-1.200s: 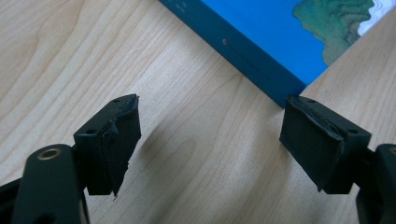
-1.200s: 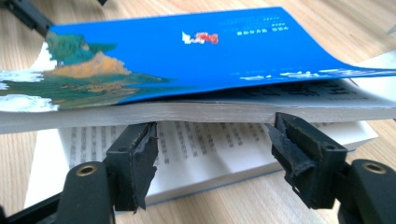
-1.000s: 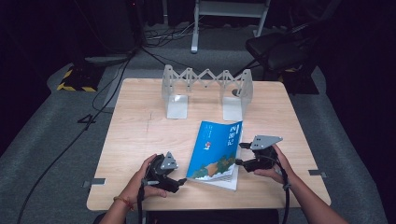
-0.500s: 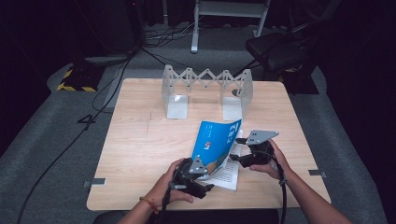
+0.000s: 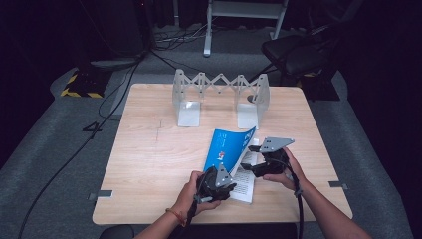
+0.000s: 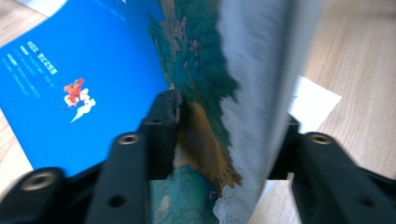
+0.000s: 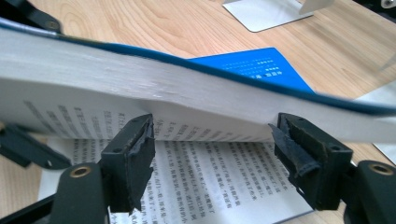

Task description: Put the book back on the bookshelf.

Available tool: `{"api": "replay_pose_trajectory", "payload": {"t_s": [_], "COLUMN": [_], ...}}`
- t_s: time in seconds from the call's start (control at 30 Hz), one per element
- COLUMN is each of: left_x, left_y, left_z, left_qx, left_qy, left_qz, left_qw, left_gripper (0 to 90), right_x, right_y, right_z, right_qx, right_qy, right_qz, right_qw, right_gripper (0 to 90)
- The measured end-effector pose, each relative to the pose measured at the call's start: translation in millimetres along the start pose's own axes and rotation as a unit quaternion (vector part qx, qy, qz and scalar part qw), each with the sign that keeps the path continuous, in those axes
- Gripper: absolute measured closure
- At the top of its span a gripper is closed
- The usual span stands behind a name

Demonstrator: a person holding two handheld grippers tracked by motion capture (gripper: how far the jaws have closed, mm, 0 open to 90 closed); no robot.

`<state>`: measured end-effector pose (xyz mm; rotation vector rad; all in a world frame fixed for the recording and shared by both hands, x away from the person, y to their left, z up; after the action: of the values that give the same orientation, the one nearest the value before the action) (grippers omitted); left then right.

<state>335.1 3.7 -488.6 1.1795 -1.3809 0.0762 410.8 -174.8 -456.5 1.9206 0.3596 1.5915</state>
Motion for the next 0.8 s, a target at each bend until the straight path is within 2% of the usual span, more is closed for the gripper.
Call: {"api": "replay_pose_trajectory", "payload": {"t_s": [0.1, 0.17, 0.3, 0.47, 0.53, 0.67, 0.73, 0.8], "left_x": [0.9, 1.7, 4.7, 5.7, 4.9, 1.6, 0.5, -0.8], "left_y": [5.1, 8.5, 14.0, 18.4, 19.2, 20.4, 21.9, 23.7], "left_z": [-6.6, -13.1, -21.9, -27.8, -28.9, -30.0, -31.7, -34.5], "left_qx": [0.000, -0.005, -0.009, -0.013, -0.014, -0.014, -0.014, -0.016], "left_qy": [0.008, 0.027, 0.035, 0.030, 0.019, 0.007, 0.002, -0.003], "left_qz": [0.009, 0.023, 0.036, 0.040, 0.036, 0.030, 0.030, 0.030], "left_qw": [0.9999, 0.9994, 0.9987, 0.9987, 0.9991, 0.9994, 0.9995, 0.9994], "left_gripper": [69.0, 75.3, 79.6, 80.3, 80.4, 80.7, 80.7, 80.8], "right_x": [-1.6, -2.8, -2.8, -3.0, -1.5, 8.4, 13.0, 14.0], "right_y": [2.2, 4.2, 10.1, 22.9, 29.1, 37.4, 35.8, 28.7], "right_z": [2.5, 3.6, 4.2, 1.8, 1.1, -2.6, -4.3, -4.1], "right_qx": [-0.003, -0.005, 0.001, 0.013, 0.015, 0.019, 0.032, 0.042], "right_qy": [-0.006, -0.009, -0.012, 0.004, 0.012, 0.040, 0.051, 0.059], "right_qz": [0.006, 0.008, 0.019, 0.029, 0.038, 0.049, 0.047, 0.030], "right_qw": [1.0000, 0.9999, 0.9997, 0.9995, 0.9991, 0.9978, 0.9971, 0.9970], "right_gripper": [27.9, 27.3, 28.0, 31.1, 31.8, 31.1, 30.4, 29.6]}}
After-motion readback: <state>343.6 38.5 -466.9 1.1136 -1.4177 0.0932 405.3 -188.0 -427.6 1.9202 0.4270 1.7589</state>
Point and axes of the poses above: each handheld gripper's, and its own axes: y roughly backward along the jaws, x roughly out of its top, z roughly to its right, the point moved 4 cm from there along -y, roughly forward along the jaws, and after that the axes turned 15 degrees about x, right-handed, at the moved point
